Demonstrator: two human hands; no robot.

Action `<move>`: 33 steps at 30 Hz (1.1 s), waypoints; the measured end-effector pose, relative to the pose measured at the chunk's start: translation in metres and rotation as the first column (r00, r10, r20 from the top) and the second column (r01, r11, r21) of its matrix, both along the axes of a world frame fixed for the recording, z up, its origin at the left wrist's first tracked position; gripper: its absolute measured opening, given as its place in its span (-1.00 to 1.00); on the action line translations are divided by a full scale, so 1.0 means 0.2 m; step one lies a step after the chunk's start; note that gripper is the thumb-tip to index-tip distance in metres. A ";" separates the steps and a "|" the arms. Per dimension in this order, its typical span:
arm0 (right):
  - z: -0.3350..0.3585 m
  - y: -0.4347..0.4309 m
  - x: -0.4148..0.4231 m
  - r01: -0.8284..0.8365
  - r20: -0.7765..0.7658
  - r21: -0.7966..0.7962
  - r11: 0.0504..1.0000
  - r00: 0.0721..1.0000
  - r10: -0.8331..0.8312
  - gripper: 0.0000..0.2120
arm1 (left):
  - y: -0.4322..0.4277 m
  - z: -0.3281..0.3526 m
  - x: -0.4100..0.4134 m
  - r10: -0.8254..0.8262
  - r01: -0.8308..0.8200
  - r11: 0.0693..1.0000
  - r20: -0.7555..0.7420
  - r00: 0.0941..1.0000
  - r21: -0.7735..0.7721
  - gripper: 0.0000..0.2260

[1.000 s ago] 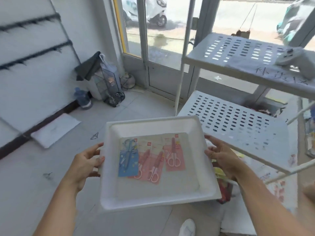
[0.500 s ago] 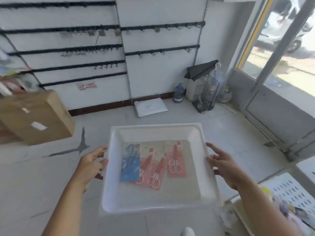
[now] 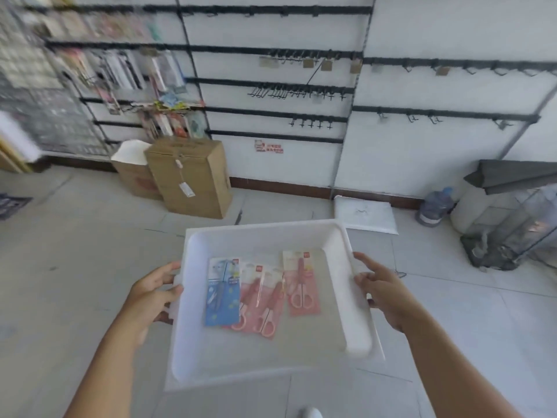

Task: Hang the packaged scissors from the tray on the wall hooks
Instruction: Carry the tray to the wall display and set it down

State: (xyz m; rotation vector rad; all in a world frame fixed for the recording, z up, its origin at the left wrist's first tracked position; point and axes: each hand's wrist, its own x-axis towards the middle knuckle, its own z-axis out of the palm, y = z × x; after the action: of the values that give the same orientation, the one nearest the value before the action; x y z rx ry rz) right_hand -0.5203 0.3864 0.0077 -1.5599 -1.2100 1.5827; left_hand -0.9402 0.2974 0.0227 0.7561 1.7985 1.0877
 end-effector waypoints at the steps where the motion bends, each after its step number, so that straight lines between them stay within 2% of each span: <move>1: 0.02 0.09 -0.04 -0.026 -0.008 0.004 1.000 1.000 0.026 -0.57 | 0.03 0.01 -0.03 0.025 -0.025 1.000 0.003 1.000 0.001 -0.61; 8: 0.03 0.58 -0.46 -0.179 0.004 0.001 0.984 0.984 0.179 -0.57 | 0.14 0.00 -0.29 0.219 -0.220 0.975 0.027 0.975 0.021 -0.58; 14: -0.03 0.95 -0.96 -0.267 0.029 -0.005 0.964 0.963 0.267 -0.57 | 0.29 -0.06 -0.70 0.267 -0.267 0.964 0.045 0.963 0.012 -0.57; 25: 0.02 1.56 -1.98 -0.274 0.042 0.036 0.961 0.961 0.272 -0.60 | 0.81 0.05 -1.63 0.336 -0.339 0.938 0.045 0.941 0.074 -0.61; 33: -0.04 2.10 -2.55 -0.313 -0.025 0.016 0.950 0.949 0.314 -0.60 | 1.27 0.00 -2.14 0.387 -0.385 0.921 -0.013 0.922 0.057 -0.60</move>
State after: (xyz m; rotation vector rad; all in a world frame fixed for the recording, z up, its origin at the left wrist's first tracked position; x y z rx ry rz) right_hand -1.0305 0.8056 0.0003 -1.3840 -1.5083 1.7826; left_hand -1.3683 0.5507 0.0233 0.4522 1.9981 1.3905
